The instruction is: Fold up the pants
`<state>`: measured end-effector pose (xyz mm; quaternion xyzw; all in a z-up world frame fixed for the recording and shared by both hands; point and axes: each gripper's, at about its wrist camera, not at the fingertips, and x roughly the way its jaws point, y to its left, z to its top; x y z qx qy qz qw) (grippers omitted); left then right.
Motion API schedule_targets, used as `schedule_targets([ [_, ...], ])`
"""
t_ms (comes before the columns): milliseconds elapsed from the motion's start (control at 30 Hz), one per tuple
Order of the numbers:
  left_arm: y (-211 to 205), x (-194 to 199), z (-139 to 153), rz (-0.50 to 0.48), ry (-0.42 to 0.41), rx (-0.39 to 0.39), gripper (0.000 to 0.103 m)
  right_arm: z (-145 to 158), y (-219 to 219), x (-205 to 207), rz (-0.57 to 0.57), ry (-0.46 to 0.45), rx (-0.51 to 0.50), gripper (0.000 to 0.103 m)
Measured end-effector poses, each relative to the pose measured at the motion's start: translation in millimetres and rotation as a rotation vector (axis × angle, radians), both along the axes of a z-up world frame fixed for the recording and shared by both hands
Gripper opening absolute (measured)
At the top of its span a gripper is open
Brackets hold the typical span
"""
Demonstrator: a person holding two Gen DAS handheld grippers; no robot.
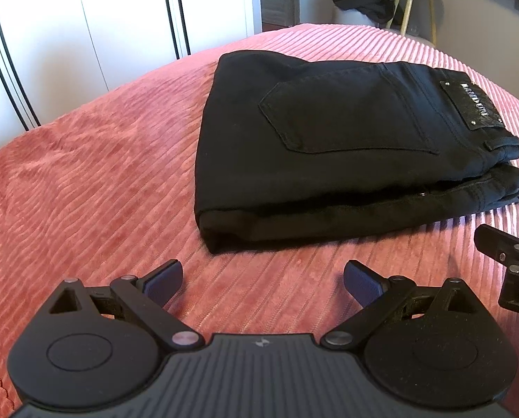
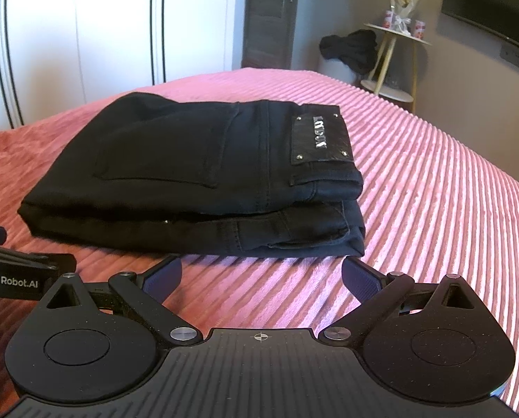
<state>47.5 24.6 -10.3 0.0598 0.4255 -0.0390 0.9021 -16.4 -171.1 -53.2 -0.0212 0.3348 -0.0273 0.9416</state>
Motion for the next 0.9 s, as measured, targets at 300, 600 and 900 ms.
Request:
schedule_targets([
  [300, -0.1, 0.9, -0.2, 0.0, 0.005, -0.001, 0.099, 0.6, -0.9, -0.7, -0.002, -0.005, 0.002, 0.101],
  [600, 1.5, 2.6, -1.0, 0.003, 0.008, -0.013, 0.099, 0.0, 0.4, -1.6, 0.002, -0.006, -0.007, 0.101],
  [900, -0.4, 1.7, -0.9, -0.003, 0.011, -0.007, 0.099, -0.9, 1.1, -1.3, 0.005, -0.003, -0.009, 0.101],
])
